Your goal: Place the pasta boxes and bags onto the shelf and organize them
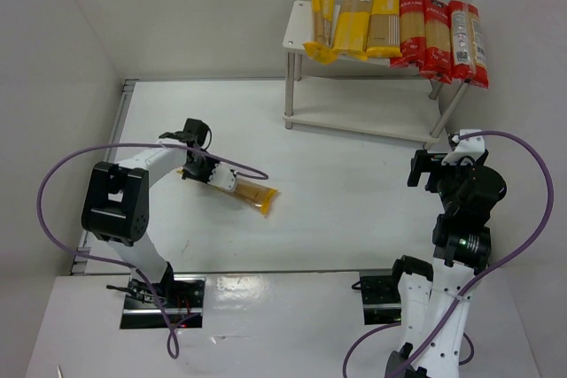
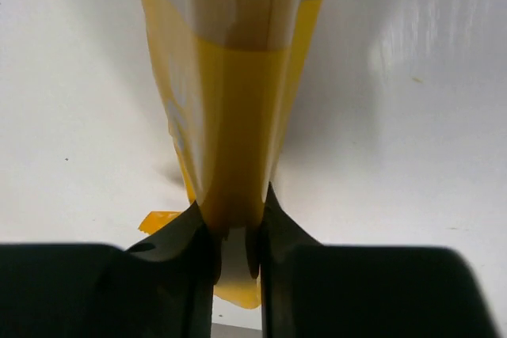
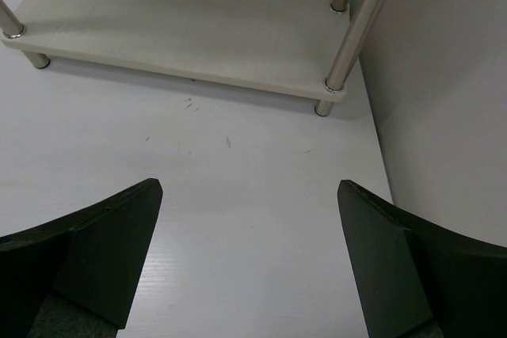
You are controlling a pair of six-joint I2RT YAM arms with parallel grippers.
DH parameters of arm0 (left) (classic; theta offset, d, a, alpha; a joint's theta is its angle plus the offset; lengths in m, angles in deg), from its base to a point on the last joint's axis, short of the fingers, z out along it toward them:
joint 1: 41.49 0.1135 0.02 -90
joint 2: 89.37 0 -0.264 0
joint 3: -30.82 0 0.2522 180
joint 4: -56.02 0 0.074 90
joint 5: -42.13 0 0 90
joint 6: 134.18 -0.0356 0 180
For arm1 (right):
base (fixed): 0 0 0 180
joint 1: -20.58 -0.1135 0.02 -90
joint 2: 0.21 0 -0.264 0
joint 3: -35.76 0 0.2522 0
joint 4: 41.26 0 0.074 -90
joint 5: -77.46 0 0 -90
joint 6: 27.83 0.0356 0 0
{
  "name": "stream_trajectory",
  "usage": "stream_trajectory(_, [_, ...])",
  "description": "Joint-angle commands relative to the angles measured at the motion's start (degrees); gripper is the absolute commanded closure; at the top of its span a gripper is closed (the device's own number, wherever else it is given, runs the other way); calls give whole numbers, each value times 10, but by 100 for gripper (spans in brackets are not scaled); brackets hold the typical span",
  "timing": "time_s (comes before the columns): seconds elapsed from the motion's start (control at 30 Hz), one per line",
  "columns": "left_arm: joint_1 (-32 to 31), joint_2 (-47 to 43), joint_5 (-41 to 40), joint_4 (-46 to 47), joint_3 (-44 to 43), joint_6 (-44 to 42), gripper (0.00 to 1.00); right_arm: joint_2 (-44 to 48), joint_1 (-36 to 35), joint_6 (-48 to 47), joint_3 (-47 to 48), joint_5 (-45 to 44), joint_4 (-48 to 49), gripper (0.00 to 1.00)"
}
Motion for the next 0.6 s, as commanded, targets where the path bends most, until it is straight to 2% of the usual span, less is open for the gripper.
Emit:
stream_trajectory(0.0, [-18,48,91,-106,-20,69,100,-4,4,-9,2,10,-1,0])
stream_trajectory(0.07, [-18,62,137,-144,-50,107,100,-4,4,-9,2,10,-1,0])
stream_trajectory(0.23, [-18,55,226,-149,-91,197,100,-9,-15,-14,2,16,-1,0])
stream_trajectory(0.57, [-18,-11,293,-82,-98,356,100,-58,-95,-47,18,69,-23,0])
